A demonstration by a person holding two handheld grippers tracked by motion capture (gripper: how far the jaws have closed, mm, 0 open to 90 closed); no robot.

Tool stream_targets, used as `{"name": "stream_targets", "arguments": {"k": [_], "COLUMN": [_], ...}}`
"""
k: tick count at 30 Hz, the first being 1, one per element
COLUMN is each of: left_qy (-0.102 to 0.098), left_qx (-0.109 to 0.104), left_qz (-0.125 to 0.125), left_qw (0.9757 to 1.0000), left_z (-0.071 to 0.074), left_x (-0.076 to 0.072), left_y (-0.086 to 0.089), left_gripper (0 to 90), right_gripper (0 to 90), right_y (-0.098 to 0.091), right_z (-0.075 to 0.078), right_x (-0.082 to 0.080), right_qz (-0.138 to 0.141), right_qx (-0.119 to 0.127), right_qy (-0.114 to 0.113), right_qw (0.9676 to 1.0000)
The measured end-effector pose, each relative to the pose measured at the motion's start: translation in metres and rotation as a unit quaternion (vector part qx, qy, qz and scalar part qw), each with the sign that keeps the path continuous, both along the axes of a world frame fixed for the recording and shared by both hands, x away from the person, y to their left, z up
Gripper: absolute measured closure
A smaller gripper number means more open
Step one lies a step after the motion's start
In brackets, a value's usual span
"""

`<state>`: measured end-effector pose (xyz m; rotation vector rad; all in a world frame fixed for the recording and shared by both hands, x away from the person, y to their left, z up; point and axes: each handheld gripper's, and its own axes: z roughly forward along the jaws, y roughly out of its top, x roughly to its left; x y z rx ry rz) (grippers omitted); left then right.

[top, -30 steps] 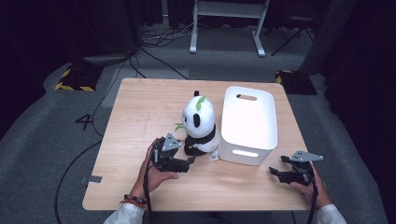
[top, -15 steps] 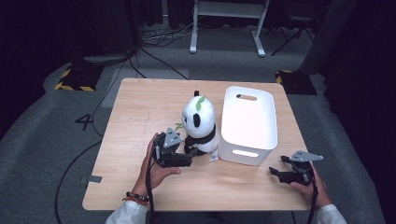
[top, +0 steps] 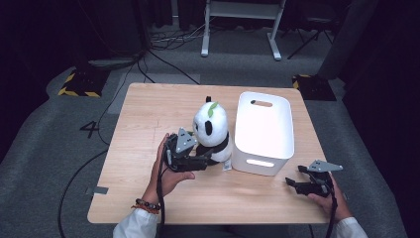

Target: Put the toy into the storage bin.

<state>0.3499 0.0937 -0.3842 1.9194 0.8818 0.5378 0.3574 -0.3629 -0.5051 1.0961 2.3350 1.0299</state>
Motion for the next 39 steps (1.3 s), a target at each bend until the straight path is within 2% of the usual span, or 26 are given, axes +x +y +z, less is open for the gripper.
{"name": "stream_targets", "arguments": {"k": [13,16,20,25,26,28,33,36,38,39], "left_qy": [-0.013,-0.017,-0.028,-0.030,-0.031,-0.028,-0.023,-0.017,-0.007,-0.001], "left_qx": [-0.004,0.005,0.008,0.005,0.015,0.024,0.020,0.023,0.023,0.017], "left_qz": [0.014,0.018,0.032,0.042,0.044,0.048,0.054,0.062,0.060,0.058], "left_qw": [0.9998,0.9997,0.9991,0.9986,0.9984,0.9982,0.9981,0.9977,0.9979,0.9982], "left_z": [0.007,0.009,0.011,0.013,0.013,0.012,0.009,0.006,0.003,0.001], "left_x": [0.010,0.013,0.015,0.020,0.022,0.026,0.036,0.043,0.047,0.049], "left_y": [-0.011,-0.015,-0.021,-0.025,-0.026,-0.028,-0.029,-0.030,-0.031,-0.032], "left_gripper": [15.8,15.8,15.7,15.6,15.6,15.6,13.7,2.1,0.0,0.0], "right_gripper": [21.9,21.9,21.9,21.9,21.9,21.9,21.9,21.8,21.9,21.9], "right_y": [0.000,0.000,0.000,0.000,0.000,0.000,0.000,0.000,0.000,0.000], "right_z": [0.000,0.000,0.000,0.000,0.000,0.000,0.000,0.000,0.000,0.000], "right_x": [0.000,0.000,0.000,0.000,0.000,0.000,0.000,0.000,0.000,0.000], "right_qz": [0.000,0.000,-0.001,0.000,0.000,0.000,0.000,0.000,0.000,0.000], "right_qx": [0.000,0.000,0.001,0.000,0.000,0.000,0.000,0.000,0.000,0.000], "right_qy": [0.000,0.000,0.001,0.000,0.000,0.000,0.000,0.000,0.000,0.000], "right_qw": [1.0000,1.0000,1.0000,1.0000,1.0000,1.0000,1.0000,1.0000,1.0000,1.0000]}}
